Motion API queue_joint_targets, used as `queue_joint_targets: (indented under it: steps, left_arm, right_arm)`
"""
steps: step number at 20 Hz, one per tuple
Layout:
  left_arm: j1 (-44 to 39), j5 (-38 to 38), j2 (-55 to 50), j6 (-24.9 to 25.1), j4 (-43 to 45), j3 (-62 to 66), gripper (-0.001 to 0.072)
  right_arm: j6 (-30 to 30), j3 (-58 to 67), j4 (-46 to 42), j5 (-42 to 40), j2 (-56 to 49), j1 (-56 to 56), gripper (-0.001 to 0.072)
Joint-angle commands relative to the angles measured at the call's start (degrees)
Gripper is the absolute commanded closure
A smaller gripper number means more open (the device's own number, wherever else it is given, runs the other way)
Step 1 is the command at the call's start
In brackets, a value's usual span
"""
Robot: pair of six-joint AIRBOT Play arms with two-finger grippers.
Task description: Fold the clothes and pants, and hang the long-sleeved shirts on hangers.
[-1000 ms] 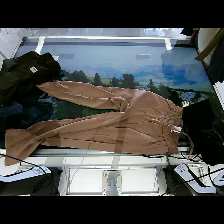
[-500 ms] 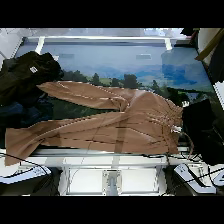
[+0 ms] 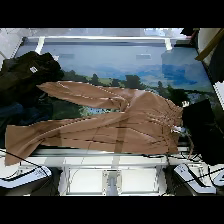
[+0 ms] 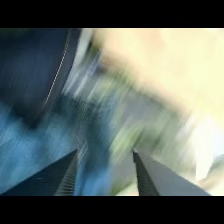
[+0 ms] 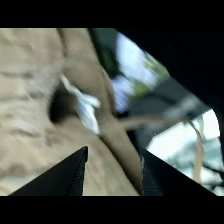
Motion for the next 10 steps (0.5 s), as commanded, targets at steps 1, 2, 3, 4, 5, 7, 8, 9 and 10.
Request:
queue_joint_targets:
  steps: [1,2,3,4,5,7,8,9,10]
  left_arm:
    - [-7.7,8.3,-1.3,-12.6,-3.5,2.6,0.0262]
    - [-10.9,8.3,-1.9,-14.0,-0.3,2.7,0.0262]
    - [-14.7,8.9,-2.4,-14.6,3.0,2.7,0.0262]
    - [-18.4,10.3,-2.9,-16.1,6.3,2.7,0.0262]
    - [-21.7,13.2,-3.4,-19.1,10.0,2.7,0.0262]
    - [-27.4,20.3,-4.9,-30.2,19.7,2.7,0.0262]
    - [-29.2,22.6,-6.0,-37.0,24.3,2.7,0.0262]
    - [-30.1,23.7,-7.4,-42.9,26.8,2.7,0.0262]
    - [-30.4,24.2,-8.9,-46.9,26.8,2.7,0.0262]
  right_arm:
    - [-2.4,0.1,6.6,-7.8,0.0,0.0,0.0324]
    - [-3.4,0.1,7.1,-9.0,-0.1,0.0,0.0324]
    - [-4.5,0.0,7.1,-10.2,-0.2,0.0,0.0323]
    - [-5.6,0.1,7.2,-10.3,-0.7,0.0,0.0324]
    - [-6.1,0.1,7.5,-10.1,-1.6,0.1,0.0323]
    - [-6.9,0.1,8.4,-9.9,-4.9,1.1,0.0322]
    - [-7.7,0.1,9.3,-9.9,-7.0,2.3,0.0321]
    - [-8.7,0.1,10.4,-9.9,-8.9,3.7,0.0321]
    - [-9.8,0.1,11.9,-10.3,-10.8,5.5,0.0321]
